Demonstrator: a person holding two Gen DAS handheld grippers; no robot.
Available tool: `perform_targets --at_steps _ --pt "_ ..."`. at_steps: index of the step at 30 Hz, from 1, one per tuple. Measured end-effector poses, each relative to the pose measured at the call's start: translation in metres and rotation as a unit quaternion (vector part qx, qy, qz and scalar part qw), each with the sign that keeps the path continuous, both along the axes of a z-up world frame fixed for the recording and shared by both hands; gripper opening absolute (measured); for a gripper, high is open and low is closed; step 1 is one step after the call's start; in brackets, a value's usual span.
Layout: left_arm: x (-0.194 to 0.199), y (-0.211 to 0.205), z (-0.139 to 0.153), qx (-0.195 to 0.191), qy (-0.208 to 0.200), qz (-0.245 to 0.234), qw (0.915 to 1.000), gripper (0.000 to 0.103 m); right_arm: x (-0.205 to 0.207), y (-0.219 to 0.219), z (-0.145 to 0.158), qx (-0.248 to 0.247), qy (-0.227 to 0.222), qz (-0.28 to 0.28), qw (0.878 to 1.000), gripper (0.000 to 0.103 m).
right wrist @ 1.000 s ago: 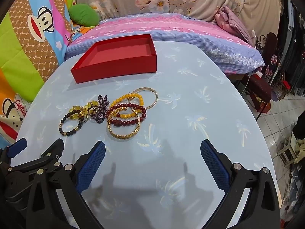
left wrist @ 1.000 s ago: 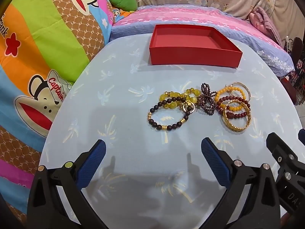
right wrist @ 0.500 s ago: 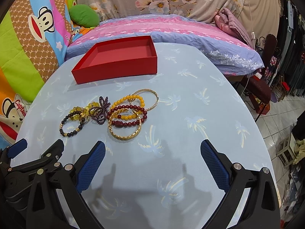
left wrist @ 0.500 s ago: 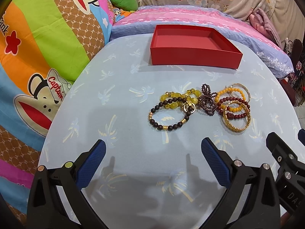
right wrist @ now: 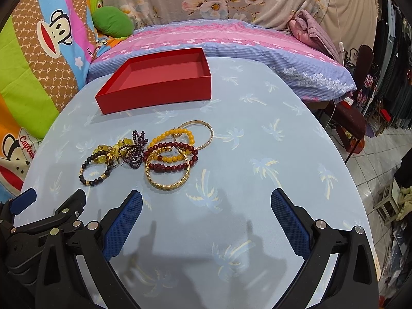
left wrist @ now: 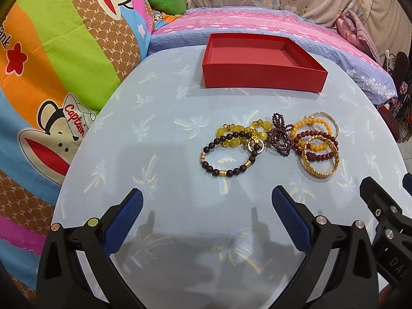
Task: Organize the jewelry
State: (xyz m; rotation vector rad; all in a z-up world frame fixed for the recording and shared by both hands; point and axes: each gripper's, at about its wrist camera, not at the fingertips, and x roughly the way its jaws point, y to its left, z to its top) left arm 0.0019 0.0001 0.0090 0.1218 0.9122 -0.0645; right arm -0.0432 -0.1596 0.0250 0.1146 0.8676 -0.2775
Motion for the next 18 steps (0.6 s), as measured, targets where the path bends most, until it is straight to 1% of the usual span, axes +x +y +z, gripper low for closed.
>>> perform_targets --at_steps 18 --pt "0.0016 0.0004 -0.0020 0.000 -0.001 0.000 1.0000 0.096 0.0011 -0.0007 -0.0010 0.002 0.000 -0.001 1.000 0.096"
